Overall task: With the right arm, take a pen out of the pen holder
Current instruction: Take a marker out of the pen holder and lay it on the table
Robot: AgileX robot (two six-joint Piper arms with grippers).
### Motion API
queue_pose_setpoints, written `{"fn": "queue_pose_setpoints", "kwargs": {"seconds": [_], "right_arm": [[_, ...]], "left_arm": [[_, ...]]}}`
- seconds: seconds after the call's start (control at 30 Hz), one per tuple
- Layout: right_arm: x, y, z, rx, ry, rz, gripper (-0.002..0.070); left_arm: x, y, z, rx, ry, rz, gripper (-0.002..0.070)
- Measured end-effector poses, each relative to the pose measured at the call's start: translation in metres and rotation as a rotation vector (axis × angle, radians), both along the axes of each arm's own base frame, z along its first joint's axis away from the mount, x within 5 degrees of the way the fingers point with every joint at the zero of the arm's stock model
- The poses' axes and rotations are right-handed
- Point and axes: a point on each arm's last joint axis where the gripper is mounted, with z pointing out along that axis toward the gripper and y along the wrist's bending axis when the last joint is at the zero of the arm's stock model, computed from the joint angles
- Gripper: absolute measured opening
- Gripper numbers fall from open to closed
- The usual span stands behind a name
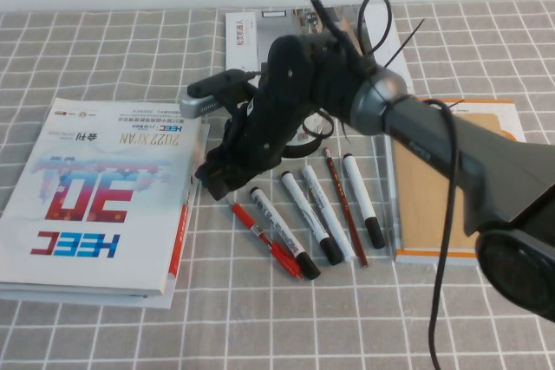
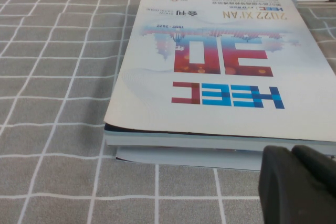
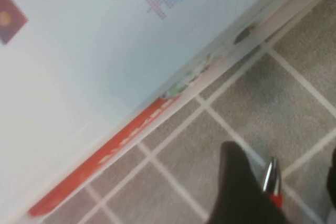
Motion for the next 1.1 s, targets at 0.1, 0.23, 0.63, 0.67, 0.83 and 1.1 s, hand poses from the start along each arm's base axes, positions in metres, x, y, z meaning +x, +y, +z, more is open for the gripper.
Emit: {"fn": "queue_pose_setpoints", "kwargs": {"seconds": [0.1, 0.23, 0.63, 0.67, 0.83, 1.1], "right_arm": [[-0.005, -0.005, 0.021, -0.005, -0.008, 0.012, 0.0288], [-0.023, -0.020, 0.079, -0.033, -0.055, 0.032, 0.0120], [-0.108, -0.064, 0.183, -0.108, -0.245, 0.000, 0.0005], [-0.119, -0.070, 0.187, -0.122, -0.249, -0.012, 0.0005], [-0.166, -0.108, 0.191, -0.151, -0.244, -0.090, 0.0004], [-0.240, -0.198, 0.178, -0.141, -0.254, -0.240, 0.0002]], "left_arm": [[0.000, 0.000, 0.000, 0.000, 0.000, 0.000, -0.0005], [0.000, 0.000, 0.000, 0.000, 0.000, 0.000, -0.0005], [0.000, 0.000, 0.000, 0.000, 0.000, 0.000, -0.0005], [0.000, 0.000, 0.000, 0.000, 0.000, 0.000, -0.0005], [0.000, 0.000, 0.000, 0.000, 0.000, 0.000, -0.0005], [0.000, 0.000, 0.000, 0.000, 0.000, 0.000, -0.0005]]}}
